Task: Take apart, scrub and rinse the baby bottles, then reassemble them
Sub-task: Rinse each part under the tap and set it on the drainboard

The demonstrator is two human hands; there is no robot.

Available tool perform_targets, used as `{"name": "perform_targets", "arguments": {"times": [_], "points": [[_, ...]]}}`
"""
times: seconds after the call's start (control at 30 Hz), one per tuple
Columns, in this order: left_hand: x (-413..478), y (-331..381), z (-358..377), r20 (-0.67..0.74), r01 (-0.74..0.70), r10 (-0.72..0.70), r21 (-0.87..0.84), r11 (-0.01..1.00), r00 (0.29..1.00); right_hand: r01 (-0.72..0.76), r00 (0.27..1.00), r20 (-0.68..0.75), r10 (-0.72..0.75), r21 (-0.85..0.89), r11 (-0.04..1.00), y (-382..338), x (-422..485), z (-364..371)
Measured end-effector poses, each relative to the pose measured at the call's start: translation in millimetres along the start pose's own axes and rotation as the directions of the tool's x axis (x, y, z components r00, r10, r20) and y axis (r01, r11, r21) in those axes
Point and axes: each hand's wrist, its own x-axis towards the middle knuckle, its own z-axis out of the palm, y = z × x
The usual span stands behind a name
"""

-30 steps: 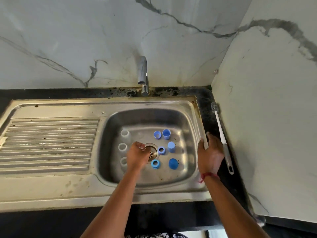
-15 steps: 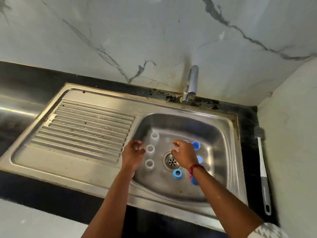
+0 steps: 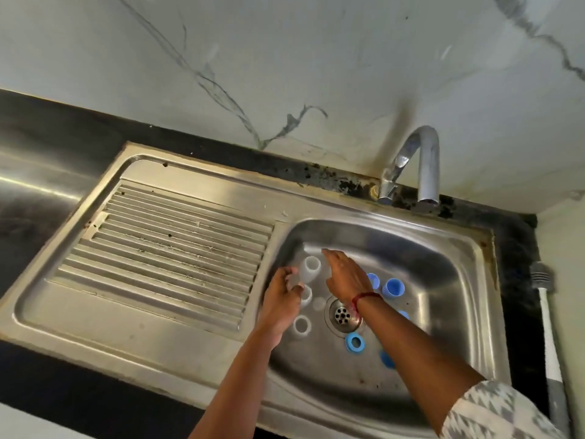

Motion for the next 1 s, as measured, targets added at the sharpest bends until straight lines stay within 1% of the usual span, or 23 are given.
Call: {"name": "perform_targets", "arguments": {"times": [0.23,0.33,0.4,0.47,0.53,0.63,0.7,0.8,0.9,1.0], "points": [[23.9,-9.5,-8.6,0.091,-0.01,0.004,0.064,0.998,0.996,0.103,0.99,0.103,-0.093,-0.1,0.99,-4.3,39.6,12.7],[30.3,-16.9,-6.9,0.13,-0.01,0.004,0.048,0.999,0.991,0.132,0.982,0.152,-0.112,-0.128,0.983,-4.3,49.9,22.2],[32.6,-20.0,-4.4,0.143,-0.009,0.005,0.027,1.0,0.99,0.118,0.983,0.153,-0.101,-0.112,0.987,-1.9,55.1,28.0],[32.7,-18.1,-3.0,0.152,-0.005,0.005,-0.003,1.0,0.988,0.061,0.991,0.123,-0.058,-0.025,0.998,1.7,57.6,33.5],[31.7,-12.4,-3.5,0.132,-0.008,0.011,-0.022,1.0,0.991,-0.014,0.998,0.059,0.007,0.125,0.992,3.7,56.9,36.1],[28.7,1.4,-5.1,0.062,-0.019,0.022,-0.049,0.999,0.998,-0.076,0.992,-0.069,0.11,0.377,0.923,5.6,50.4,29.6],[27.0,12.9,-6.7,0.024,-0.055,0.057,-0.072,0.996,0.998,-0.096,0.976,-0.122,0.179,0.495,0.863,3.7,40.4,17.6],[28.3,35.3,-3.0,0.022,-0.086,0.088,-0.083,0.993,0.996,-0.098,0.949,-0.172,0.263,0.633,0.768,7.9,24.2,-1.4],[31.9,65.0,10.7,0.01,-0.128,0.131,-0.144,0.981,0.991,-0.063,0.928,-0.215,0.303,0.712,0.7,14.6,5.2,-22.0],[39.2,94.0,27.4,0.005,-0.175,0.177,-0.13,0.976,0.984,-0.001,0.908,-0.253,0.333,0.795,0.607,20.3,-10.1,-40.8]]}}
